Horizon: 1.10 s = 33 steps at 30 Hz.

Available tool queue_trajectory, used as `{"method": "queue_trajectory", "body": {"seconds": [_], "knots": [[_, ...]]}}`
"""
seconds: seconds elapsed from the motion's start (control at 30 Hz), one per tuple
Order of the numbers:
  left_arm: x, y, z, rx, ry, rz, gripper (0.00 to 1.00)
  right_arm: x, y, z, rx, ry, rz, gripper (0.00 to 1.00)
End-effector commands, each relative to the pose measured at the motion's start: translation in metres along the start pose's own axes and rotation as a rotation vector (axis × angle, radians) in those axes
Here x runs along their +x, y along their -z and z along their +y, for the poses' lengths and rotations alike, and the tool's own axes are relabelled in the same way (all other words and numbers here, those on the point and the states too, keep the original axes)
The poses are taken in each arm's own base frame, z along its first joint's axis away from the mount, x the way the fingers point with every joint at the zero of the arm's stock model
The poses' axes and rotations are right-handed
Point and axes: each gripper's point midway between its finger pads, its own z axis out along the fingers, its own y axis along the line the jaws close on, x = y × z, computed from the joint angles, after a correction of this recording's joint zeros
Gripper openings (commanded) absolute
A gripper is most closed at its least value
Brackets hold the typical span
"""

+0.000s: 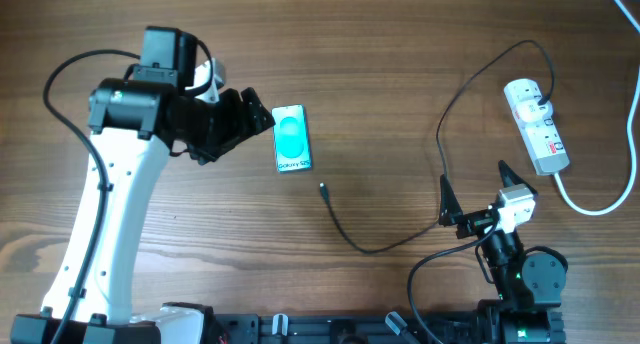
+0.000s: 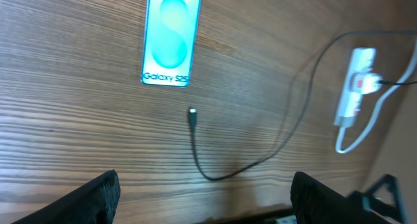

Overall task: Plug charger to phone and switch on socket
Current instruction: 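Reach the left gripper over the Galaxy S25 phone and lower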

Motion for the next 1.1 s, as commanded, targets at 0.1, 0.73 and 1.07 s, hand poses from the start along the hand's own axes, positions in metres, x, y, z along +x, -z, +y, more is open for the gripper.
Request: {"method": "queue_trajectory", "body": {"seconds": [0.1,0.73,1.07], "knots": [[0.008,-0.034,0.020,-0.200,0.022,-0.023,0.95,-0.001,0.000,-0.003,0.016,0.012,-0.005,1.00],[0.002,-0.176,0.050,-0.445,-0.016,0.048,1.00,-0.001,0.000,-0.003,0.017,0.012,-0.005,1.00],[-0.030,-0.212,0.044,-0.406,-0.043,-0.062,1.00,-0.001,0.000,-0.003,0.017,0.011,-0.005,1.00]]}}
